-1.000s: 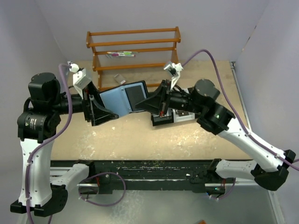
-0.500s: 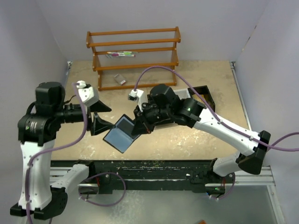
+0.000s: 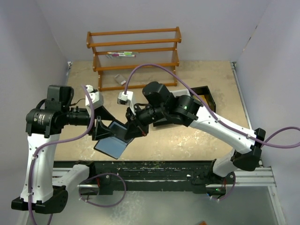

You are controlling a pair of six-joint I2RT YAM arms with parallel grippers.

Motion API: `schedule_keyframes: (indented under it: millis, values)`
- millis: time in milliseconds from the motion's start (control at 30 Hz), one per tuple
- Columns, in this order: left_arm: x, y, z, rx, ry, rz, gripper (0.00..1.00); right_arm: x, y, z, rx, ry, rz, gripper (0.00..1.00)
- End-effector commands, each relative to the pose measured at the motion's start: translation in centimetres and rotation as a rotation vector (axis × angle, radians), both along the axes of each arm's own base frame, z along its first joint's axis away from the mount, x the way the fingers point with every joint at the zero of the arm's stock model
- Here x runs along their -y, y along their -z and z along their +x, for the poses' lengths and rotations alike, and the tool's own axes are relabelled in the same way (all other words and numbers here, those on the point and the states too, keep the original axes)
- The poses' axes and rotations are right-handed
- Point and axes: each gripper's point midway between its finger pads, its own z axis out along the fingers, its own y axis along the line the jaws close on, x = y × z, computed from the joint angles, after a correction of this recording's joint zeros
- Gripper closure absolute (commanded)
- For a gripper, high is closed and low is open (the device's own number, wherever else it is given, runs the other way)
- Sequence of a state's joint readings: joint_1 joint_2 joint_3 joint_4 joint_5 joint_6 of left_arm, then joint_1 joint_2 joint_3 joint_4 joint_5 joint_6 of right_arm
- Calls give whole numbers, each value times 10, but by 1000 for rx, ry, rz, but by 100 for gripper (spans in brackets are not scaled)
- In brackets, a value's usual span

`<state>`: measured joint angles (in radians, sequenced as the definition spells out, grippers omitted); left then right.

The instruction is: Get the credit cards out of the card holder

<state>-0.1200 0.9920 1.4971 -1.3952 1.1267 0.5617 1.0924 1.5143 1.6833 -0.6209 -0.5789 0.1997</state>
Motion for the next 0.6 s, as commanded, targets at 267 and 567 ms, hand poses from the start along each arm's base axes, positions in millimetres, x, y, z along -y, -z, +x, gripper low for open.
schedule_keyframes:
  millis: [267,567]
  values:
    - [8,-18,-28,66,145,-86,22,-3,-34,-7,71,-102,85,100]
    - [6,-32,-49,199,167,-97,13,6,-48,-8,91,-84,83,100]
